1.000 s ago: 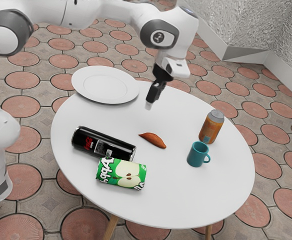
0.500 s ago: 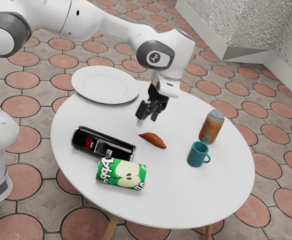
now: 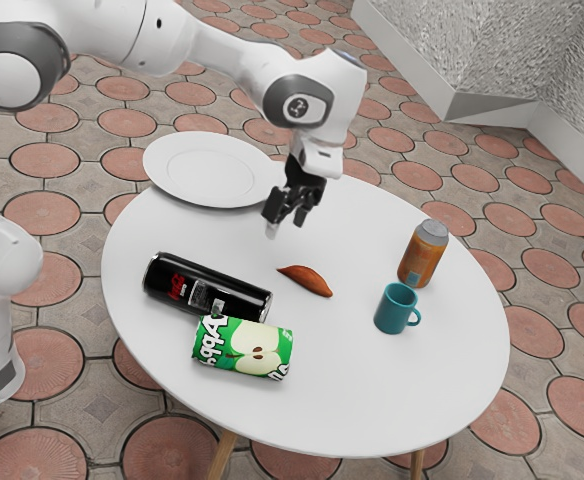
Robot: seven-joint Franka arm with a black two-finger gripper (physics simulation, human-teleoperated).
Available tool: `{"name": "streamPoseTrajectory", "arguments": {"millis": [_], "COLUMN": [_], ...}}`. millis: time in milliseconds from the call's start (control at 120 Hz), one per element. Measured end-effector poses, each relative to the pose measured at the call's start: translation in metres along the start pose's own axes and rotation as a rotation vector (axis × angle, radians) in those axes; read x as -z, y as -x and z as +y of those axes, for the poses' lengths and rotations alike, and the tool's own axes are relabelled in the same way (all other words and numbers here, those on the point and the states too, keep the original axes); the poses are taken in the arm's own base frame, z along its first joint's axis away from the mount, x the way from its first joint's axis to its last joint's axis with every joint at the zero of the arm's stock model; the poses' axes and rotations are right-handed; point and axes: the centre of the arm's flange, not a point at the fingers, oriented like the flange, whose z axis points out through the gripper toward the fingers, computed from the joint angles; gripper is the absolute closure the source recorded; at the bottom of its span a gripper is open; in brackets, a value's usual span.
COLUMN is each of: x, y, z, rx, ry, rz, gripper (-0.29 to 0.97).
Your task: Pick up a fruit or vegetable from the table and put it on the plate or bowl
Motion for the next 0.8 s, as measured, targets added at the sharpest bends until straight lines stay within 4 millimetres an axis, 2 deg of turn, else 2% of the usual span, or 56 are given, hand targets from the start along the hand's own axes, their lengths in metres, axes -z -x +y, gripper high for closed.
{"name": "streamPoseTrajectory", "arguments": {"millis": [217,367,483,800], "x": [-0.005,-0.011,-0.018,-0.022], "y": [-0.025,-0.031,-0.029,-0.010], "z": [0.015,0.020,0.018,0.005], "rx": [-0.084,-0.115,-0.121,-0.097], "ry": [-0.003,0.003,0.013,0.015], "rz": [-0.003,-0.008,-0.010,-0.004], "gripper": [0.00,0.00,0.00,0.00]}}
